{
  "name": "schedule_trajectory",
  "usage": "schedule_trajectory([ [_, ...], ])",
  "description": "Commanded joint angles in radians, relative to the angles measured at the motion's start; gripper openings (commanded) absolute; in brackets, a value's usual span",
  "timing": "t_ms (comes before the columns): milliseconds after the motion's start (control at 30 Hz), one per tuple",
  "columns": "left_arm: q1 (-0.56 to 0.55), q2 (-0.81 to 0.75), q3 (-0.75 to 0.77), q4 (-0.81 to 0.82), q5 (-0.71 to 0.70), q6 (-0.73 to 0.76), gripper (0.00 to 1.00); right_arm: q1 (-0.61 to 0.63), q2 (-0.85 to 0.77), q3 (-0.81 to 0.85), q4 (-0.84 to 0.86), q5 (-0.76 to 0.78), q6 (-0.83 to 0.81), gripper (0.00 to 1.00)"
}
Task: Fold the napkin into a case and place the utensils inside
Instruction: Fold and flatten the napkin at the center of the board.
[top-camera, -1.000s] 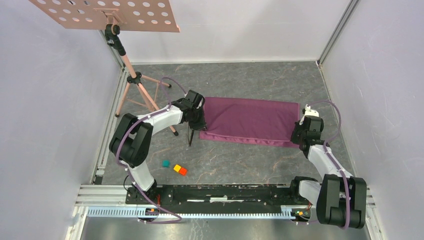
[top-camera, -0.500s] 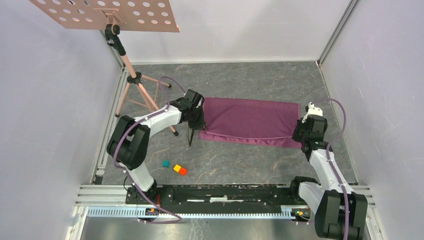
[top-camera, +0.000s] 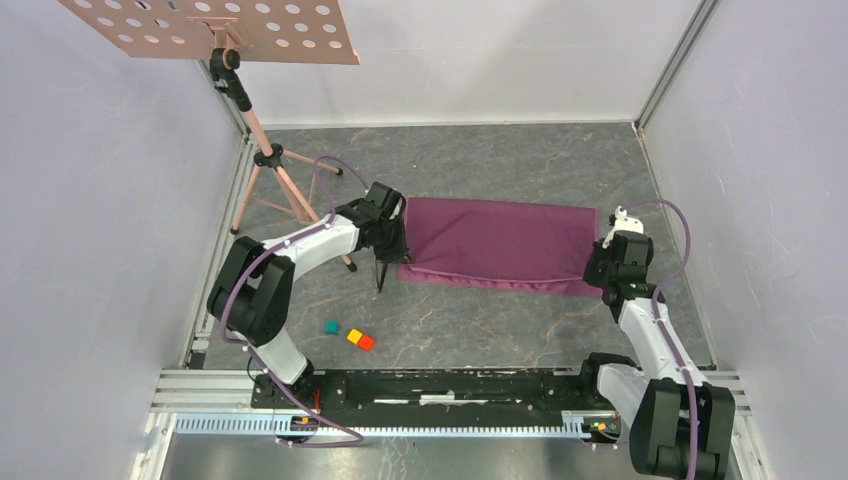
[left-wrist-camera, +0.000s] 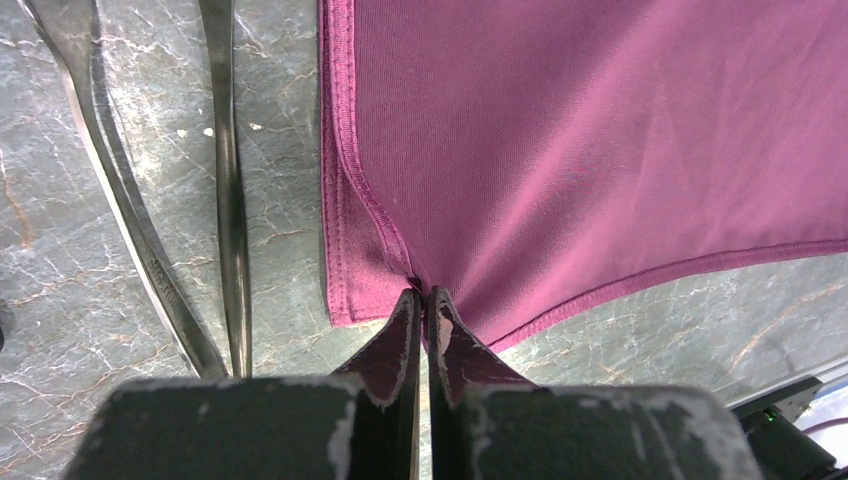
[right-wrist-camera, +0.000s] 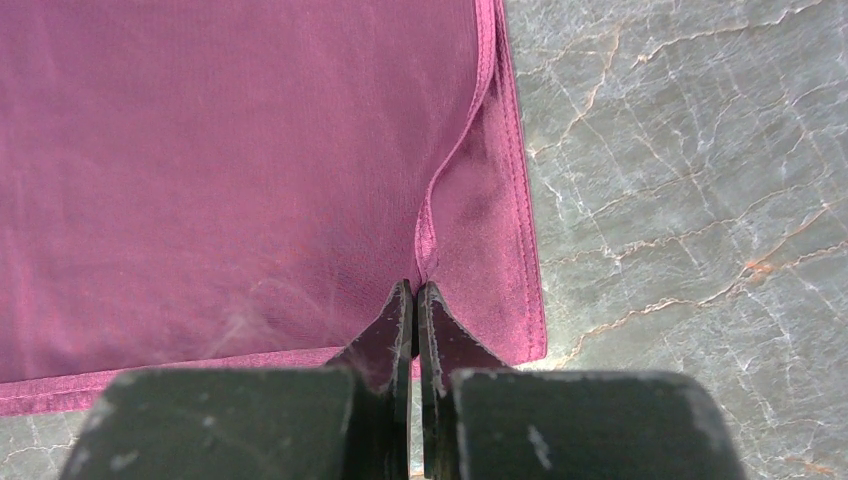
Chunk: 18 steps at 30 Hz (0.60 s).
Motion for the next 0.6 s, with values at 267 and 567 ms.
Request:
schedule_trajectory([
  [267,-0.006,0.051,-0.013,0.030,-0.012,0.005,0.02,-0.004,0.061,-0.048,0.083,0.017,0.004,0.02],
  [567,-0.006,-0.005,-0.017,0.000,-0.022,0.014,0.02,-0.004,0.010,-0.013,0.032,0.002,0.002,0.02],
])
